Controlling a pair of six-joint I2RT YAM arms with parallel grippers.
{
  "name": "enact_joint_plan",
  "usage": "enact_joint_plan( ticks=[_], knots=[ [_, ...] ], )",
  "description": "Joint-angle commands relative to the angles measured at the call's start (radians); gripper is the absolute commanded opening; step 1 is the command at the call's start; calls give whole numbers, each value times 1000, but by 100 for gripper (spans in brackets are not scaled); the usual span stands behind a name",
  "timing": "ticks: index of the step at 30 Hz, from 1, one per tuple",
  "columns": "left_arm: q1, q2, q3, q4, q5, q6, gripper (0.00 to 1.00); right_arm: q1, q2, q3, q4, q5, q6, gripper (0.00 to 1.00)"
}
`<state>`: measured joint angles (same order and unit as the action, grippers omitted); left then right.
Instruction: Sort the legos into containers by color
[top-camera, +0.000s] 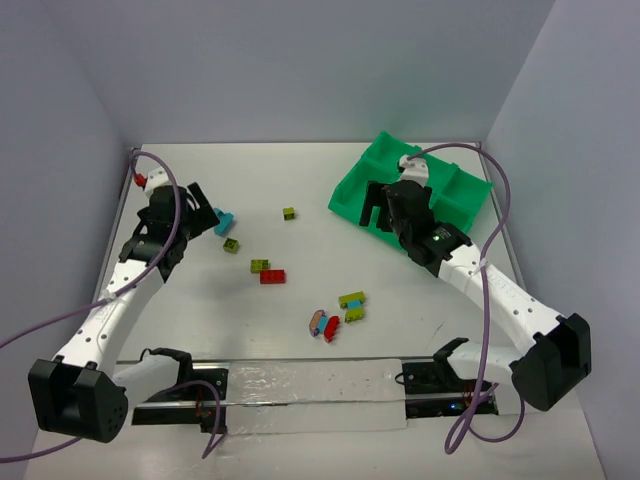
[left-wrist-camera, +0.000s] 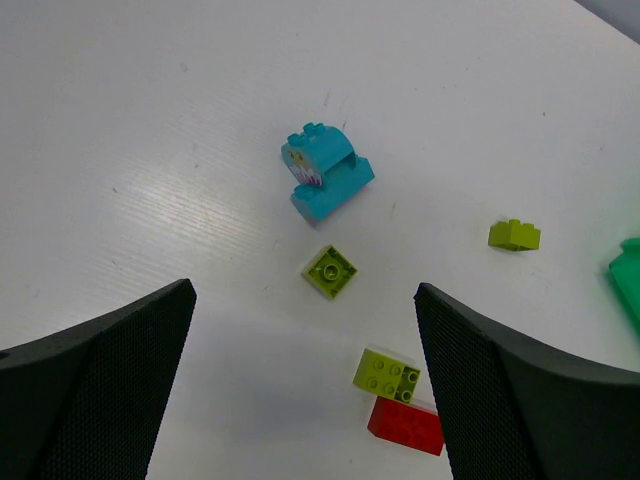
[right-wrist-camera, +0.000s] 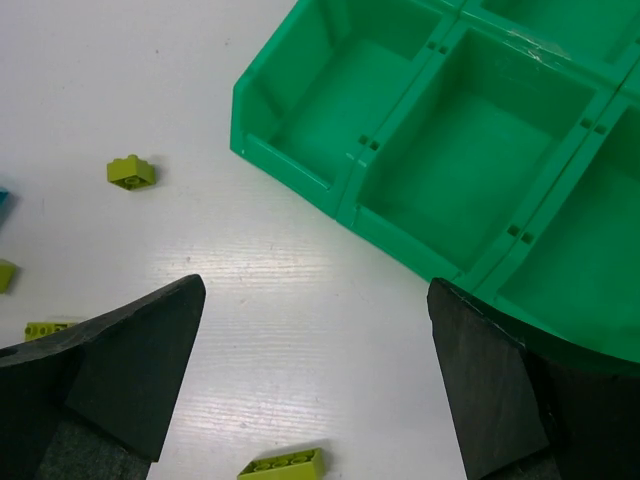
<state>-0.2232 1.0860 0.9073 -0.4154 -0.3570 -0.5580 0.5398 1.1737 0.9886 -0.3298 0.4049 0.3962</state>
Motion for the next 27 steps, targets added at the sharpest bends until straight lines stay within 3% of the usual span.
enact_joint_plan(
  ticks=[1, 6, 12, 18, 27],
  knots=[
    [-18, 9, 47, -13, -48, 21, 99, 16, 7, 40, 3, 12, 9, 100],
    [-19, 4, 54, -18, -42, 26, 99, 19, 20, 54, -8, -11, 12, 100],
    [-19, 12, 88, -57, -12, 20, 99, 70, 168, 198, -102, -39, -27, 98],
    [-19, 70, 142, -147, -43, 7, 99, 139, 472, 551, -321, -78, -58, 96],
    [-19, 0, 146, -166, -66, -17, 99, 164, 859, 954, -381, -110, -23, 93]
  ],
)
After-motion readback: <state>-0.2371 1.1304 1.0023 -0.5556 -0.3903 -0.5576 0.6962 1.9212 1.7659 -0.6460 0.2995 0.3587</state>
